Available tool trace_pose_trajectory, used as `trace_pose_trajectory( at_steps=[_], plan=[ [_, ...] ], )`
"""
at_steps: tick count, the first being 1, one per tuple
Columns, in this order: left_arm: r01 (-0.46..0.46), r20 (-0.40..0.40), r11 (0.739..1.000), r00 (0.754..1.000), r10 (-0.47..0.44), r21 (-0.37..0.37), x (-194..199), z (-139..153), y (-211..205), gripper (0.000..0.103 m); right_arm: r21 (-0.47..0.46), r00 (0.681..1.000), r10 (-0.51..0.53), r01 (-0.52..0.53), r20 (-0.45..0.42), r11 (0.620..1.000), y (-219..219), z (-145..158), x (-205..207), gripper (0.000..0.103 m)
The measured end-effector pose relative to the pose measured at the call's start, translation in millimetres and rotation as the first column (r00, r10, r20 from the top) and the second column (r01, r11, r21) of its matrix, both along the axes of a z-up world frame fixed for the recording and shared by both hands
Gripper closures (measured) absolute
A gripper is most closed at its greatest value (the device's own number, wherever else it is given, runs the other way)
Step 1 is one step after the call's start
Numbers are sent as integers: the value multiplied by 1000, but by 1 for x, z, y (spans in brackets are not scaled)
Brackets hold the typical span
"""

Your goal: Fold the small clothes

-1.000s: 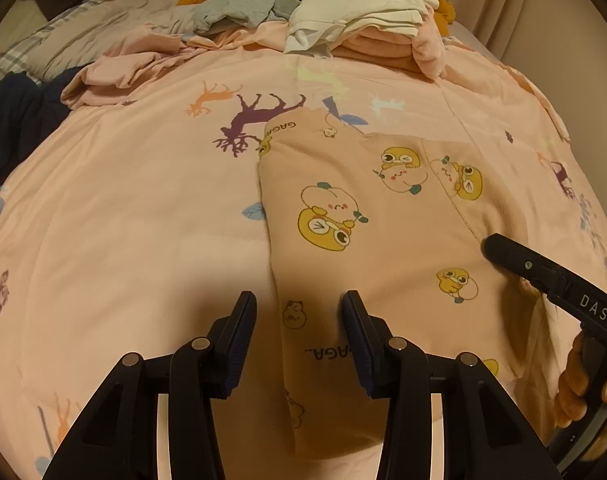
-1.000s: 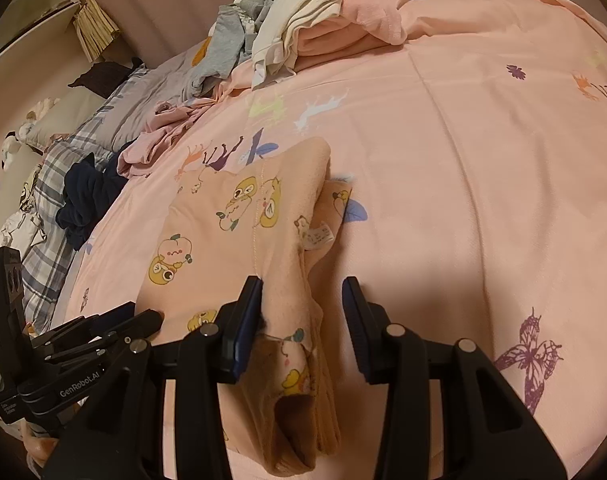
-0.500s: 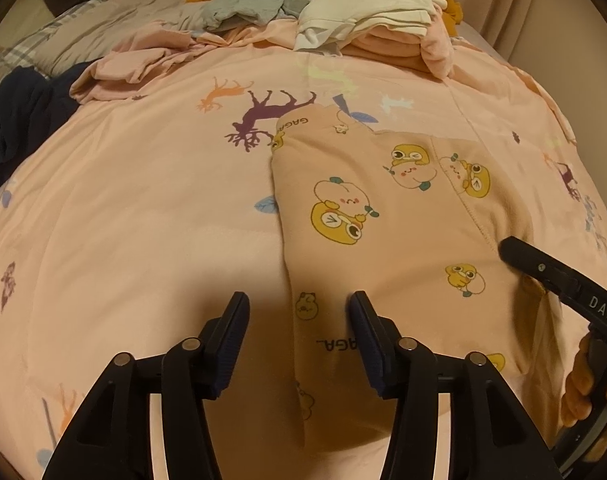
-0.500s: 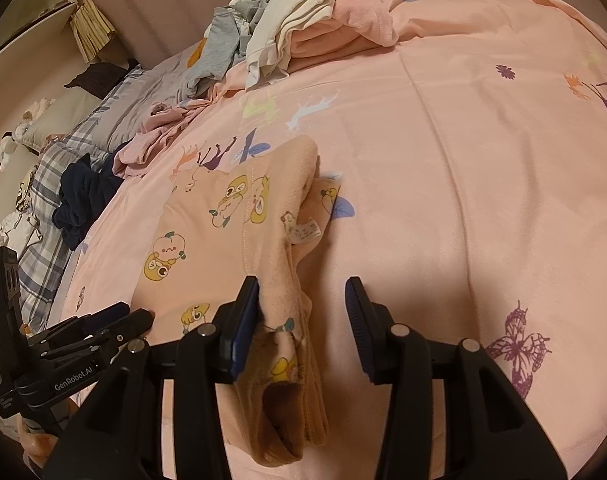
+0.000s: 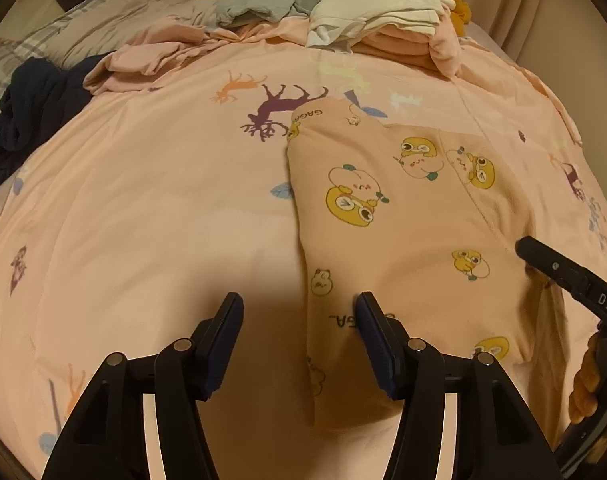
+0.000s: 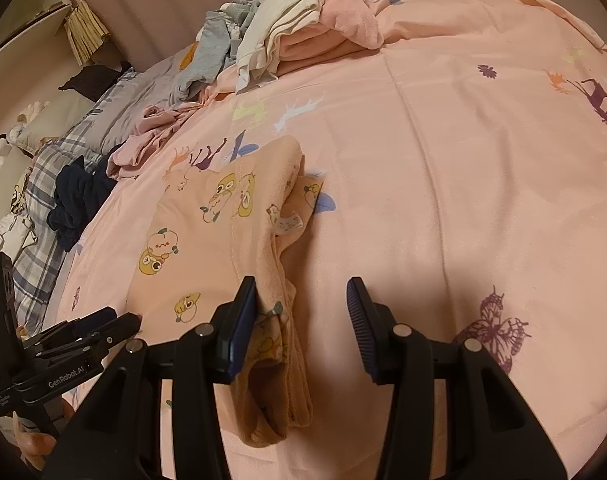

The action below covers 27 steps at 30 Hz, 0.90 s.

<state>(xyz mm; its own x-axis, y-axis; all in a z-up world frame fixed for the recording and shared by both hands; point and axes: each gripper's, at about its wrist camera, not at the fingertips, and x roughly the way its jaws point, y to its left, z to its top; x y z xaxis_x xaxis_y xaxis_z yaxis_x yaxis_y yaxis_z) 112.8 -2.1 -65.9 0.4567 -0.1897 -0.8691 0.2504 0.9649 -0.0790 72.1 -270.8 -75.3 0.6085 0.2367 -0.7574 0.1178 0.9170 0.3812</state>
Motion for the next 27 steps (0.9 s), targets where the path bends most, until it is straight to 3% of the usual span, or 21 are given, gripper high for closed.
trace_pose_trajectory(
  at_steps=[10, 13, 14, 19, 21, 26, 27],
  plan=[
    [-18, -13, 999, 1000, 19, 42, -19, 3, 6, 41, -141, 999, -35, 36, 9, 989, 2, 17, -24, 50],
    [-18, -22, 998, 1000, 19, 52, -25, 1, 7, 29, -164, 999, -46, 47, 10, 985, 0, 21, -34, 41],
    [-19, -22, 999, 1000, 20, 51, -29, 2, 8, 29, -172, 999, -46, 48, 15, 984, 0, 23, -39, 36],
    [-23, 2, 998, 1000, 23, 56, -45, 13, 8, 28, -216, 999, -33, 34, 11, 976, 6, 30, -57, 31],
    [-23, 26, 997, 999, 21, 79, -55, 21, 6, 28, -223, 999, -31, 33, 13, 974, 8, 33, -64, 22],
    [-27, 71, 998, 997, 23, 62, -75, 40, 6, 27, -234, 999, -11, 18, 31, 972, 15, 43, -80, 19],
    [-36, 81, 997, 996, 31, 65, -79, 44, 6, 23, -235, 999, -5, 14, 38, 972, 18, 46, -83, 15]
  ],
)
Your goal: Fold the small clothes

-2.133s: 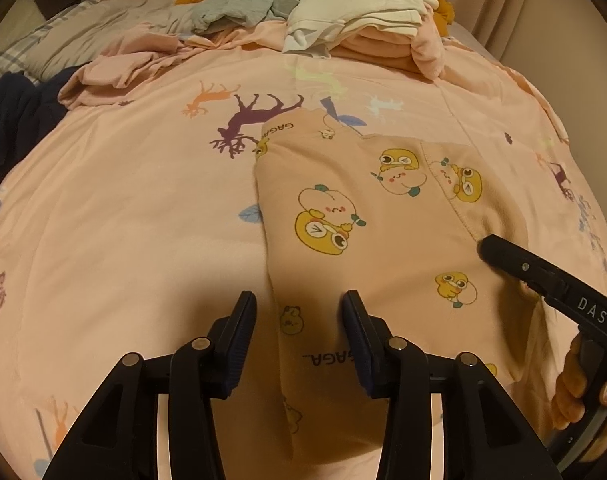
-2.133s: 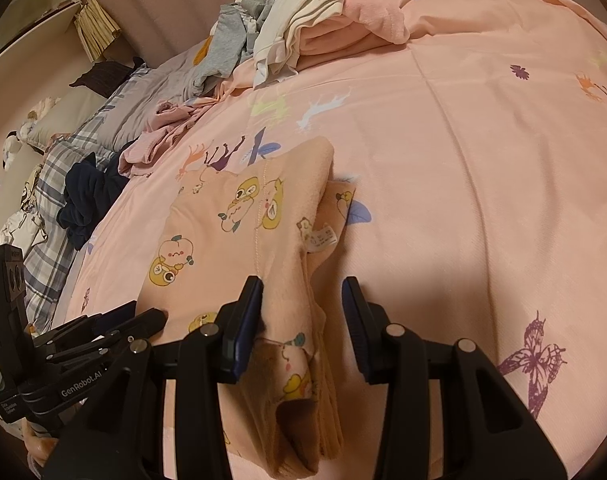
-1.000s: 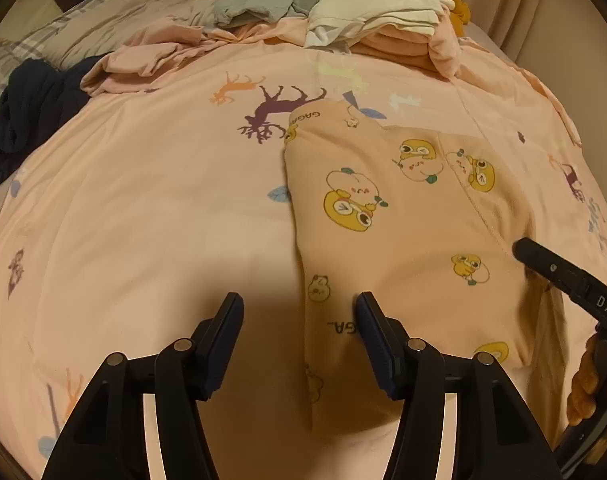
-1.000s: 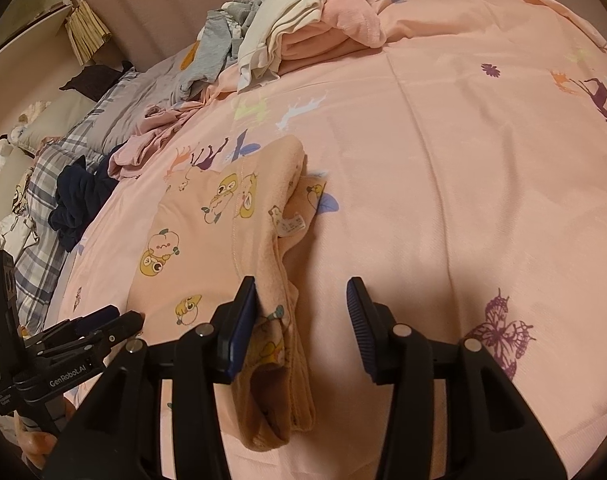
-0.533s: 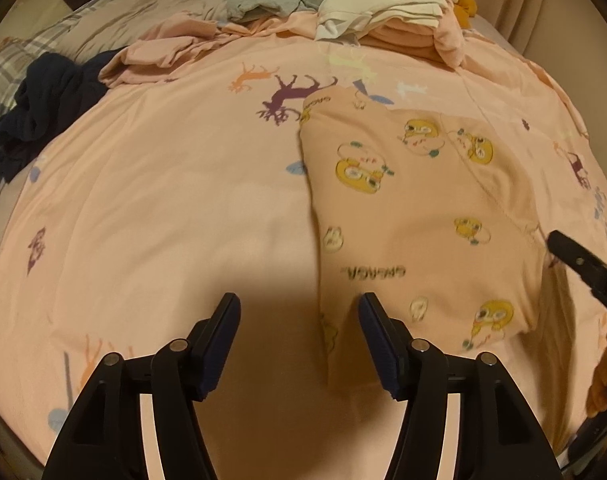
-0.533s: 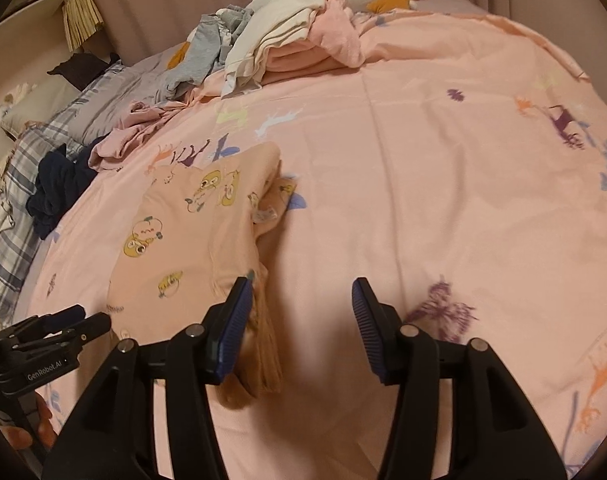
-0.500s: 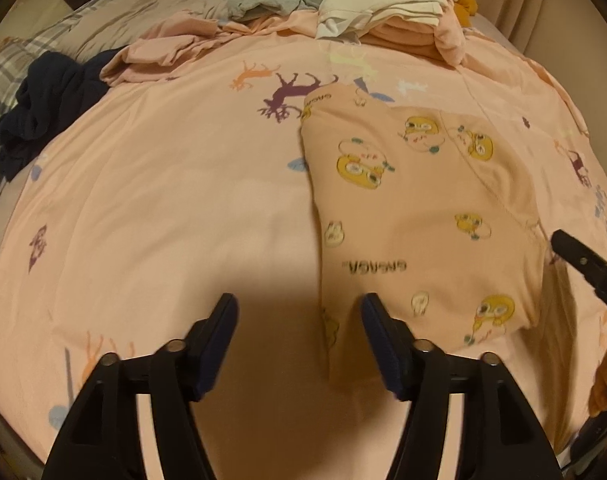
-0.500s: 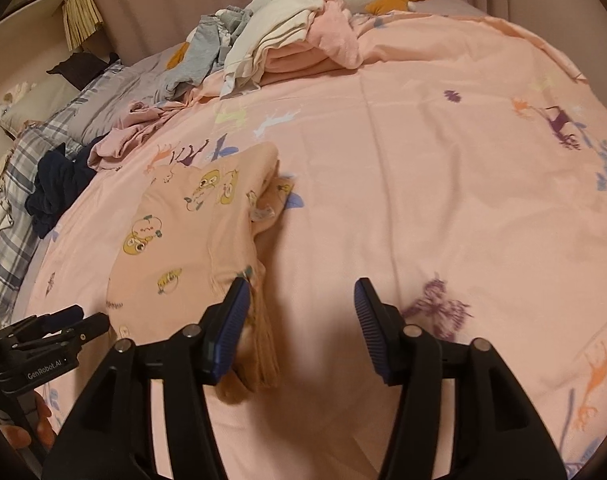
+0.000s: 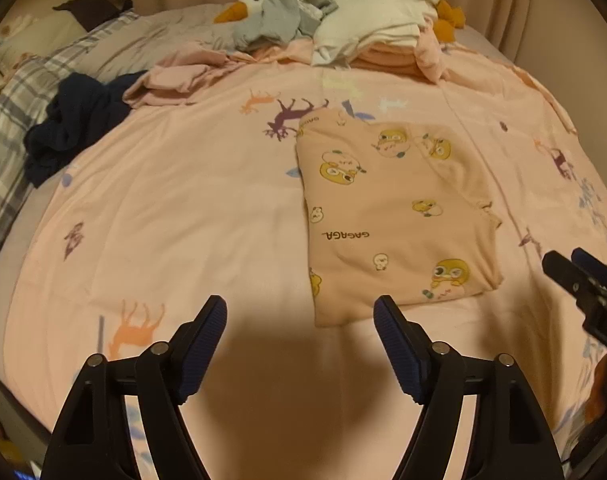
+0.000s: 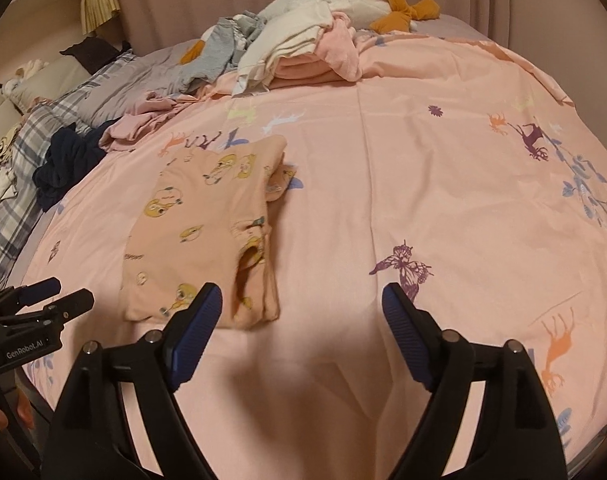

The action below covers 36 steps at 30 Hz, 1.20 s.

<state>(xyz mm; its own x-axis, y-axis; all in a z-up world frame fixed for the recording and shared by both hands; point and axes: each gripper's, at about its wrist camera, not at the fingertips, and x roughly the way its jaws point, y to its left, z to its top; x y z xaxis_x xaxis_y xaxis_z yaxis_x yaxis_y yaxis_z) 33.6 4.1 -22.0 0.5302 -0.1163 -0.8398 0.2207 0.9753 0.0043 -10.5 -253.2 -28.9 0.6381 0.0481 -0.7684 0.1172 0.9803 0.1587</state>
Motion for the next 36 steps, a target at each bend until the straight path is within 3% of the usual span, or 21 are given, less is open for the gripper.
trace_pose_trajectory(
  at_steps=[2, 7, 13, 20, 36],
  plan=[
    [-14, 33, 1000, 999, 14, 19, -7, 9, 0, 16, -3, 1000, 11, -11, 22, 1000, 5, 7, -7, 11],
    [-8, 70, 1000, 998, 8, -1, -22, 28, 3, 14, -28, 996, 46, -44, 76, 999, 18, 24, -21, 0],
    [-14, 115, 1000, 993, 15, -10, -39, 46, 4, 6, -48, 989, 85, -80, 124, 996, 30, 43, -36, 0],
    [-14, 128, 999, 992, 18, -30, -52, 56, 7, 6, -64, 979, 95, -85, 178, 994, 37, 63, -52, 0],
    [-32, 140, 999, 990, 31, 1, -60, 57, 6, 6, -63, 980, 92, -82, 177, 995, 44, 65, -57, 0]
  ],
)
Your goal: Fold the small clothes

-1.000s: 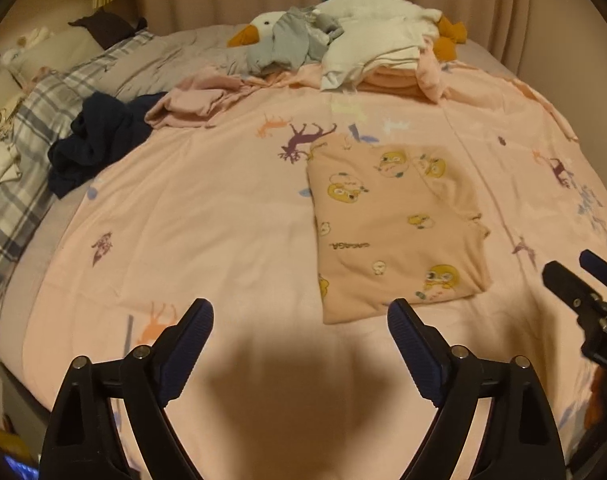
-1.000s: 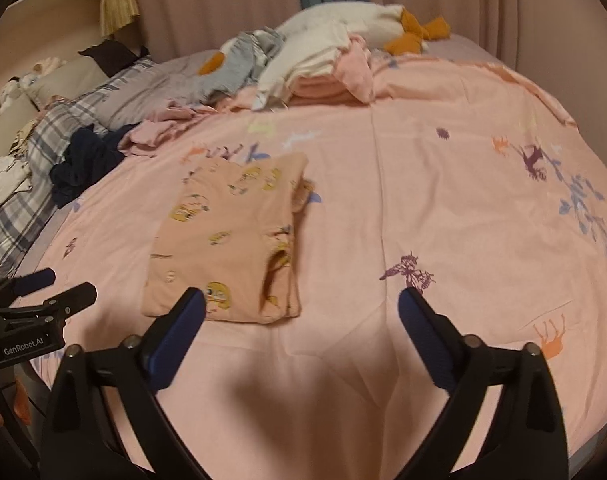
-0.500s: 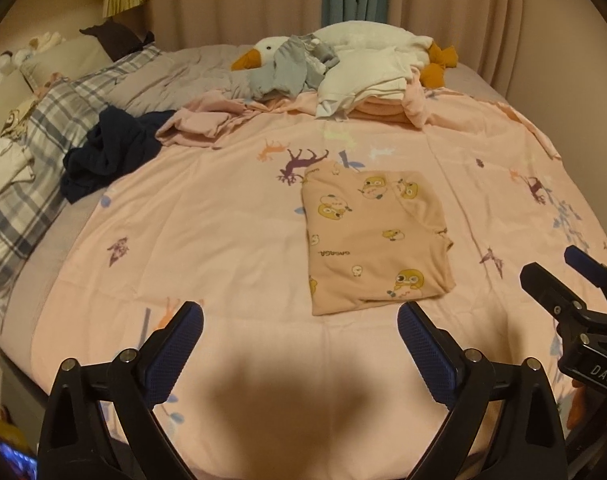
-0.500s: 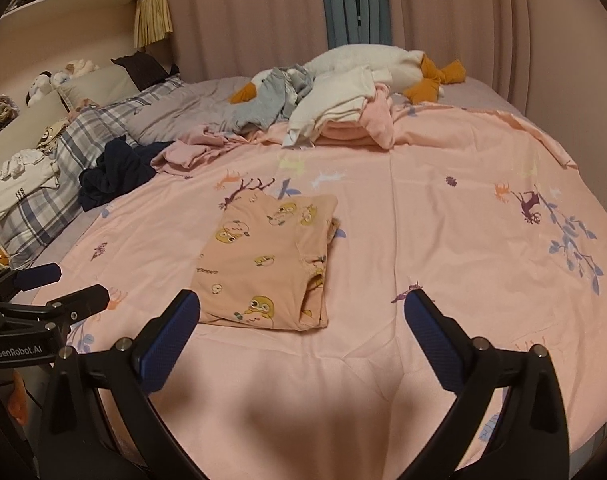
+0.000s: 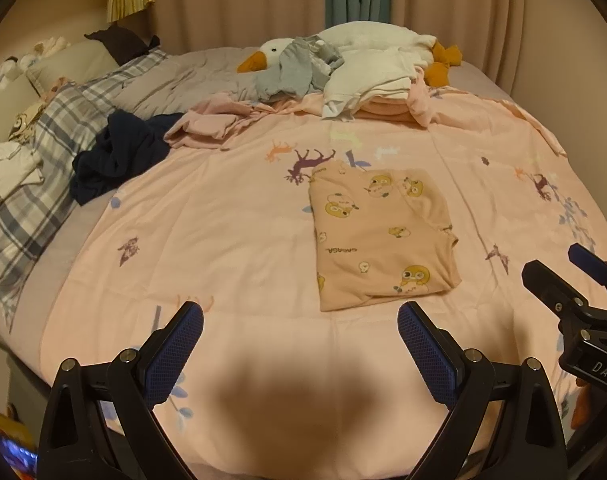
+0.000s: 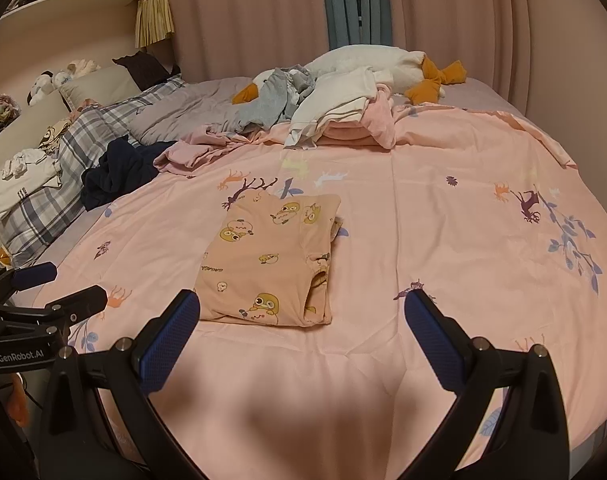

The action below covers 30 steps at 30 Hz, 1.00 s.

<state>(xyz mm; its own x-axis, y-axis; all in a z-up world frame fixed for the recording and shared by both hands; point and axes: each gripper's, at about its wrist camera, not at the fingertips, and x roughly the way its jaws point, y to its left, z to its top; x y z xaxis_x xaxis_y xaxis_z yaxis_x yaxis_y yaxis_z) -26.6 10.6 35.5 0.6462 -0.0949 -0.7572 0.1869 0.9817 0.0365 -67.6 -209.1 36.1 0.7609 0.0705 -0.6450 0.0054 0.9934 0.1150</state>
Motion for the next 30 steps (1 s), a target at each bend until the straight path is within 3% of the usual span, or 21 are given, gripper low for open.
trace_pose_trajectory(
  at_steps=[30],
  plan=[
    [5, -17, 1000, 1000, -5, -1, 2, -5, -1, 6, 2, 1000, 1, -1, -12, 1000, 3, -7, 1, 0]
  ],
)
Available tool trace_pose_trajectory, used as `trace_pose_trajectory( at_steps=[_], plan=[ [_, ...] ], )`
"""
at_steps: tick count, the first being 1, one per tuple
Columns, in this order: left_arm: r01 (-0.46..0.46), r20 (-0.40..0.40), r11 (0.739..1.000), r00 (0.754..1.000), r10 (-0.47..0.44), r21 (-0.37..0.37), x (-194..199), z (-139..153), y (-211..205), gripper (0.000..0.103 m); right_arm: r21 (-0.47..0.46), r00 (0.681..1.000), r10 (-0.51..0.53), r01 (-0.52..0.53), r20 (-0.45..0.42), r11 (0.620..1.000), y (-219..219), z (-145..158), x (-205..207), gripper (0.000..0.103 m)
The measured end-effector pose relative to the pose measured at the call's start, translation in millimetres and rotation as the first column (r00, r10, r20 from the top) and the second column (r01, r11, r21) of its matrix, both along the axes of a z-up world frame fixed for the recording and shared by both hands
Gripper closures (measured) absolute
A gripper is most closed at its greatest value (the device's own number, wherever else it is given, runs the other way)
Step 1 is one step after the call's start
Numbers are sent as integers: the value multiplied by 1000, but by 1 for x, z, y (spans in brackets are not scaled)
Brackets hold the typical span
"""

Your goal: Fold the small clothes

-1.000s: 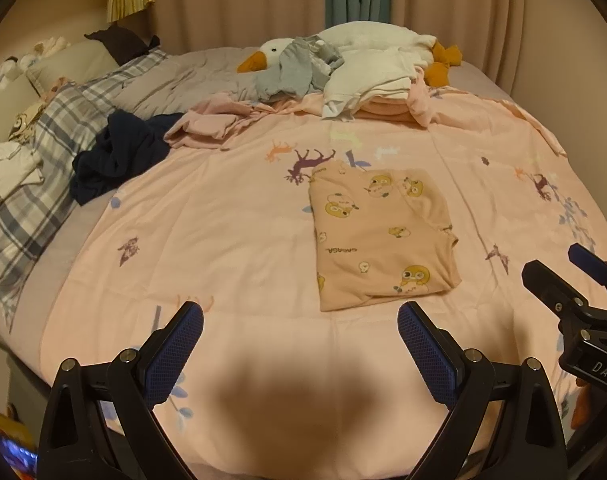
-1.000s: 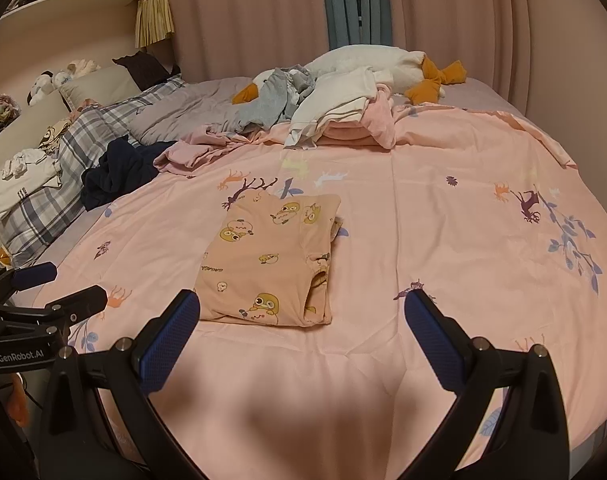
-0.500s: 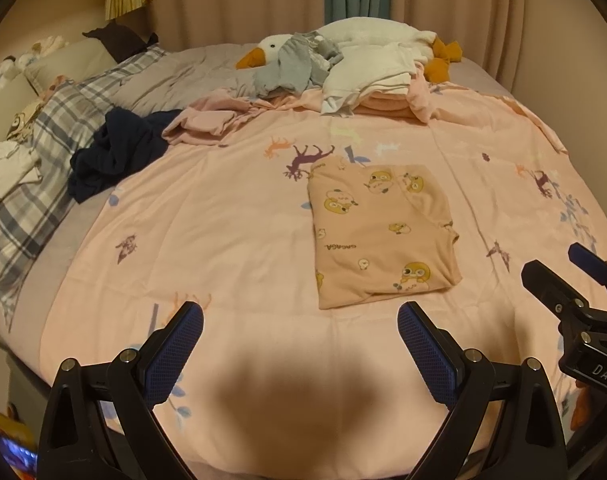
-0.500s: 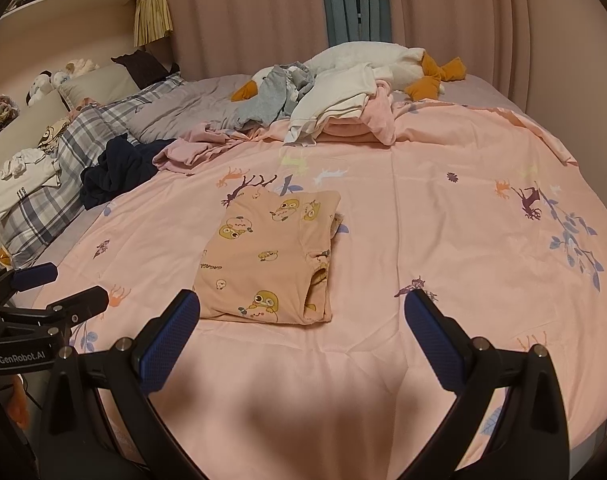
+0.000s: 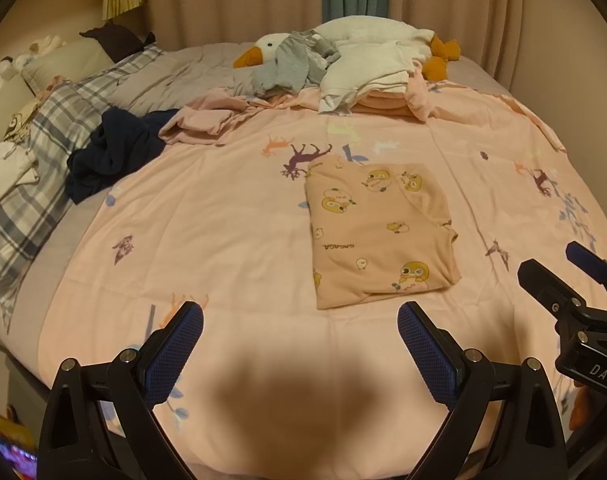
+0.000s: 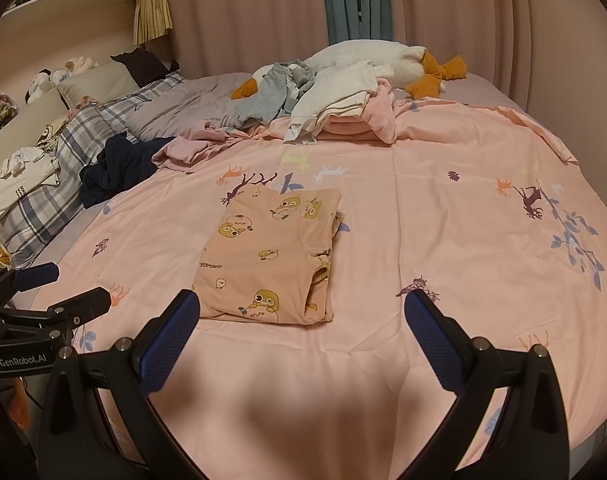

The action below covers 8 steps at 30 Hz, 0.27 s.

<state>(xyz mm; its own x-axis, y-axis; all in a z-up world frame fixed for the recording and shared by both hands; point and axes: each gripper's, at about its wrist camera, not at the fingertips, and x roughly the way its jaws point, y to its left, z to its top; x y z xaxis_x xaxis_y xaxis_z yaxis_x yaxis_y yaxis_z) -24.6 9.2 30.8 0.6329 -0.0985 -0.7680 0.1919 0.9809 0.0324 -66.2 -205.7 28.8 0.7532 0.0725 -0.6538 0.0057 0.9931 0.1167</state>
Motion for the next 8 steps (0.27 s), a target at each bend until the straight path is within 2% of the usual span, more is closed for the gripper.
trace_pose_trajectory(
  at_steps=[8],
  plan=[
    [1, 2, 1000, 1000, -1, 0, 0, 0, 0, 6, 4, 1000, -7, 7, 0, 1000, -3, 2, 1, 0]
  ],
)
